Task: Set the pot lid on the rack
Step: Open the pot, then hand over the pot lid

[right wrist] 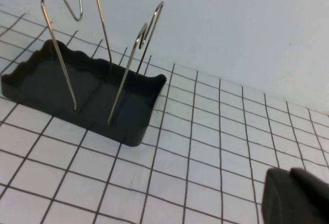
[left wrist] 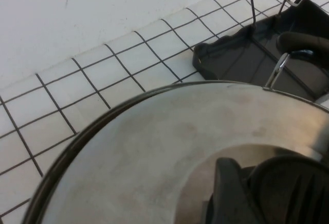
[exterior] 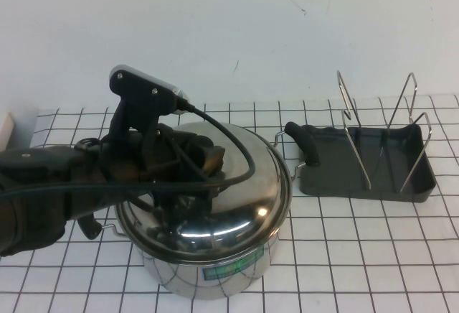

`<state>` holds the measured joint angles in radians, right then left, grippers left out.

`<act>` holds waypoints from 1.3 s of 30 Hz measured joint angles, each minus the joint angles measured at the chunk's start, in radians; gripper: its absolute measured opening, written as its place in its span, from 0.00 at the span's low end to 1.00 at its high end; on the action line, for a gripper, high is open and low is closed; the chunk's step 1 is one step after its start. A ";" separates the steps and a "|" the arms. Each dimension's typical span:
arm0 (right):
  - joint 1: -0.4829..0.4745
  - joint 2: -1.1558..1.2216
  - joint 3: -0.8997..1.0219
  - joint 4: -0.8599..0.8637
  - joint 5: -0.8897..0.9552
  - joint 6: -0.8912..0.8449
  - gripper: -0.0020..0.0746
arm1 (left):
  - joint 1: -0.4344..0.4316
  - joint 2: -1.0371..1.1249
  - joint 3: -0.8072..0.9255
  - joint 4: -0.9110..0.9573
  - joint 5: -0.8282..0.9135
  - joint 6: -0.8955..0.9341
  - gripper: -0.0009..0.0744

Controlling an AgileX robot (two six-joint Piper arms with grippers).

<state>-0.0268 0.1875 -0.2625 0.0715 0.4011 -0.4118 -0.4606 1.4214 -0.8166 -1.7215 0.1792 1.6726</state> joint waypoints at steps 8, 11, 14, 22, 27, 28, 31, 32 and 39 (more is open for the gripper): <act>0.000 0.000 -0.007 0.063 -0.029 0.000 0.02 | -0.002 -0.095 -0.021 0.004 0.004 -0.014 0.45; 0.000 0.000 -0.045 0.148 -0.031 0.000 0.02 | -0.002 -0.150 -0.039 0.004 0.004 -0.031 0.45; 0.000 0.000 -0.129 0.299 0.017 0.000 0.02 | -0.002 -0.196 -0.057 0.004 0.029 -0.067 0.45; 0.000 0.026 -0.297 0.948 0.340 -0.178 0.03 | -0.002 -0.238 -0.150 0.018 0.298 -0.150 0.45; 0.000 0.106 -0.298 1.251 0.462 -0.247 0.22 | -0.014 -0.238 -0.206 0.030 0.407 -0.226 0.45; 0.000 0.126 -0.298 1.308 0.472 -0.259 0.32 | -0.024 -0.238 -0.212 0.035 0.417 -0.236 0.45; 0.000 0.165 -0.298 1.408 0.469 -0.277 0.63 | -0.060 -0.240 -0.229 0.035 0.408 -0.242 0.45; 0.000 0.174 -0.298 1.429 0.461 -0.277 0.71 | -0.075 -0.240 -0.231 0.036 0.397 -0.244 0.45; 0.000 0.235 -0.298 1.485 0.349 -0.266 0.91 | -0.150 -0.240 -0.231 0.036 0.340 -0.302 0.45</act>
<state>-0.0268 0.4222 -0.5607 1.5564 0.7499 -0.6775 -0.6107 1.1814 -1.0480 -1.6856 0.5194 1.3706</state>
